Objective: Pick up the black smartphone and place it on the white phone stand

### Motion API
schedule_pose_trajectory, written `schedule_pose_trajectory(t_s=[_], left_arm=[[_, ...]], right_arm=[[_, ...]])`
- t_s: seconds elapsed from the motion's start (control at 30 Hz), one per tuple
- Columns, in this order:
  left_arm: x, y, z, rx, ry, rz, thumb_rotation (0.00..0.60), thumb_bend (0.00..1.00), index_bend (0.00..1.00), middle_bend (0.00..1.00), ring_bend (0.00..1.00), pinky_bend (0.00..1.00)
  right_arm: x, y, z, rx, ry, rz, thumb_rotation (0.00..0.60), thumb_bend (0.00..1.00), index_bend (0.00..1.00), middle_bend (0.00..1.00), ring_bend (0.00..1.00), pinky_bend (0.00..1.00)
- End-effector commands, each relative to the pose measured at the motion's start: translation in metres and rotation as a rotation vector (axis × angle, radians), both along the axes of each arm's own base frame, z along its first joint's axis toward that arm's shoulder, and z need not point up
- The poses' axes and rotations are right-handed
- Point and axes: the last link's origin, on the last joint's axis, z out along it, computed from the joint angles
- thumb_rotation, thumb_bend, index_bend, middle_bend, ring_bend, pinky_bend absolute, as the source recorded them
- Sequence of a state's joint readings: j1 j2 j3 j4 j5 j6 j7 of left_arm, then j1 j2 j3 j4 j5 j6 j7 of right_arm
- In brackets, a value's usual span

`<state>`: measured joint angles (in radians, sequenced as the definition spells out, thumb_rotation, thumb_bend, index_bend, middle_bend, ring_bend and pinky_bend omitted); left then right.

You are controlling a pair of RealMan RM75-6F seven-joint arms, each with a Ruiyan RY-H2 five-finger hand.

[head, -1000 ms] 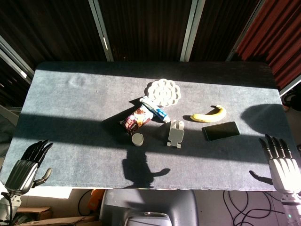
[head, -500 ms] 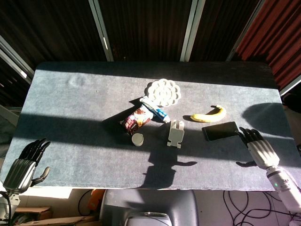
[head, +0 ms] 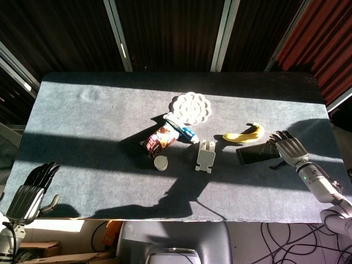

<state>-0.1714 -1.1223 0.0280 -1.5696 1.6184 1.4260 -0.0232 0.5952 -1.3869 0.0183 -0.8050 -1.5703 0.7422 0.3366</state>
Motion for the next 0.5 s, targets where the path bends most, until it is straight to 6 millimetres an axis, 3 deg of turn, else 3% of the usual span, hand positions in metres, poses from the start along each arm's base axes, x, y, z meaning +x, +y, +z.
schedule_pose_trajectory(t_s=[0.03,0.5], left_arm=[[0.001,0.000,-0.001,-0.001,0.001,-0.001,0.600,0.40,0.00,0.00,0.00,0.09],[0.000,0.000,0.001,0.003,-0.002,0.002,0.600,0.40,0.00,0.00,0.00,0.09]], right_arm=[[0.002,-0.008,-0.009,0.012,0.022,-0.004,0.600,0.26,0.40,0.27,0.01,0.00],[0.000,-0.018,-0.019,0.006,0.042,-0.038,0.600,0.27,0.36,0.28,0.03,0.00]])
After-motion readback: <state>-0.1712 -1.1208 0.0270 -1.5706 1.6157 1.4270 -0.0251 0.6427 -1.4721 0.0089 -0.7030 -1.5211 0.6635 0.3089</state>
